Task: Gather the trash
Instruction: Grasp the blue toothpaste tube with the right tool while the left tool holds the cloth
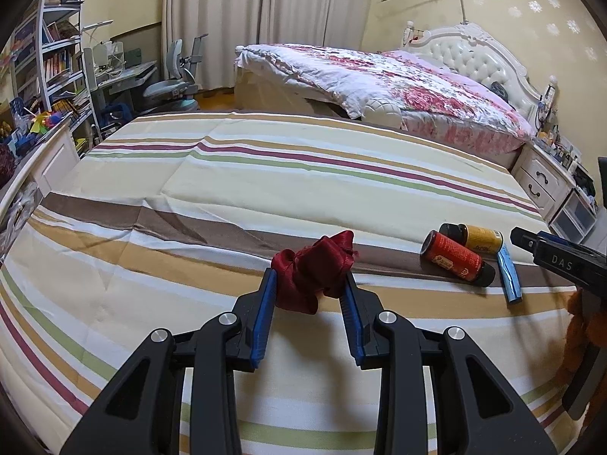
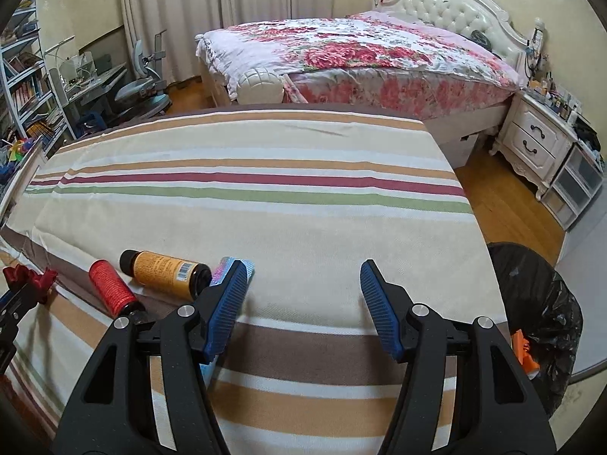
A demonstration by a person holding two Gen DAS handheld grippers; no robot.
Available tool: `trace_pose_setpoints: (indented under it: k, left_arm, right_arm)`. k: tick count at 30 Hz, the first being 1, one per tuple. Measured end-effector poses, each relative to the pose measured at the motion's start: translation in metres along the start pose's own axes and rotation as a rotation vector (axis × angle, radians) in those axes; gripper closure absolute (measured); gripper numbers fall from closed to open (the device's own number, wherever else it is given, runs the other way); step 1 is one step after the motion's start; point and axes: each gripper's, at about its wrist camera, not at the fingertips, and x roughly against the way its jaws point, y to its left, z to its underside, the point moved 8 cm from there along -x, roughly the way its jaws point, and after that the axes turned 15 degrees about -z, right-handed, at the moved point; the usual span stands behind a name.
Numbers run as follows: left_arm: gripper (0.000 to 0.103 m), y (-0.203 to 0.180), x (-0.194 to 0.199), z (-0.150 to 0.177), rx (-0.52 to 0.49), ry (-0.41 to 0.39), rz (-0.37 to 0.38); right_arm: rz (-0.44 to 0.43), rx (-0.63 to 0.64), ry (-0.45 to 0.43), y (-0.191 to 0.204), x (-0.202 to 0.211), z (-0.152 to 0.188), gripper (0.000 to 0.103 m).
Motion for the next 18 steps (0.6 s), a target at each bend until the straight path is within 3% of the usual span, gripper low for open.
trace_pose_setpoints:
  k: [10,18]
  left_arm:
    - [0.069,-0.001,0.0,0.001,0.005,-0.001,0.002]
    - [0.069,-0.002,0.001,0.002,0.005,-0.004,0.006]
  right_arm:
    - [-0.042,0.054,0.071,0.029,-0.01,0.021,0.047]
    - [-0.011,0.066,0.061,0.023,-0.004,0.026,0.07]
